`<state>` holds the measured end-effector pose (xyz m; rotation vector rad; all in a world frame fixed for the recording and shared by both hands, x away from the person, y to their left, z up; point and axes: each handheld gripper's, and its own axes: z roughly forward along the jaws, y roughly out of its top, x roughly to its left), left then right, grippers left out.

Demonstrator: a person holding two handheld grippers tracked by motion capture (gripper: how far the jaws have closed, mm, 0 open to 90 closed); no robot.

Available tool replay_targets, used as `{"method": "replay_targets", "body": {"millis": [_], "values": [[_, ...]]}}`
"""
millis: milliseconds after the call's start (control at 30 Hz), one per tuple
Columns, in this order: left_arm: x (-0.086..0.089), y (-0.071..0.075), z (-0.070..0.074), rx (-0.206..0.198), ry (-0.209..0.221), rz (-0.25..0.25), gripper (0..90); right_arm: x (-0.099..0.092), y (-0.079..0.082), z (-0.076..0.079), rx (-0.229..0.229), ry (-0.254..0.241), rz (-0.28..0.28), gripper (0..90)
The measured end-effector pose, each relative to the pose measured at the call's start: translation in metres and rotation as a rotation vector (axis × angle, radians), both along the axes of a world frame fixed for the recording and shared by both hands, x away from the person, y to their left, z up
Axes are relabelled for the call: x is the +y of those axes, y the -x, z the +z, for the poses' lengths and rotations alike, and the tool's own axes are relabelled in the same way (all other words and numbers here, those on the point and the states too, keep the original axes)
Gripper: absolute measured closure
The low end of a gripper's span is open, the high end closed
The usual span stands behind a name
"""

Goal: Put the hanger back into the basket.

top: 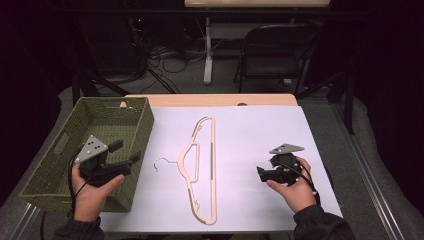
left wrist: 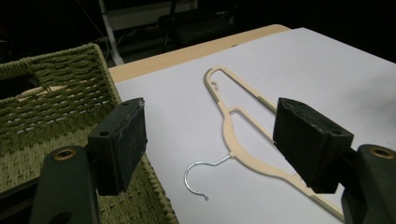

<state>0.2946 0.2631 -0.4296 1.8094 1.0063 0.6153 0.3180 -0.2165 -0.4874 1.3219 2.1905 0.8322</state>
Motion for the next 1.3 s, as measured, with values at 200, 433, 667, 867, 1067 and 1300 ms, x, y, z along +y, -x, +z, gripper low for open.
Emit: {"method": "replay_targets", "body": {"millis": [200, 433, 667, 867, 1067, 1300], "values": [[-0.005, -0.010, -0.002, 0.012, -0.004, -0.012, 26.8, 0.020, -0.012, 0.004, 0.035, 0.045, 0.052, 24.2], [-0.009, -0.023, -0.001, 0.018, 0.011, 0.007, 27.6, 0.039, -0.023, 0.005, 0.084, 0.051, 0.067, 25.4], [-0.012, -0.019, 0.002, -0.007, 0.007, -0.028, 27.7, 0.050, -0.033, 0.016, 0.142, 0.066, 0.066, 25.4], [-0.008, -0.019, 0.003, -0.007, 0.017, -0.030, 27.8, 0.059, -0.039, 0.019, 0.167, 0.084, 0.073, 26.4], [-0.009, -0.019, 0.002, -0.001, 0.007, -0.030, 27.9, 0.067, -0.047, 0.020, 0.223, 0.085, 0.088, 26.4], [-0.008, -0.015, 0.002, 0.002, 0.005, -0.032, 28.0, 0.081, -0.058, 0.020, 0.318, 0.138, 0.093, 31.4]]}}
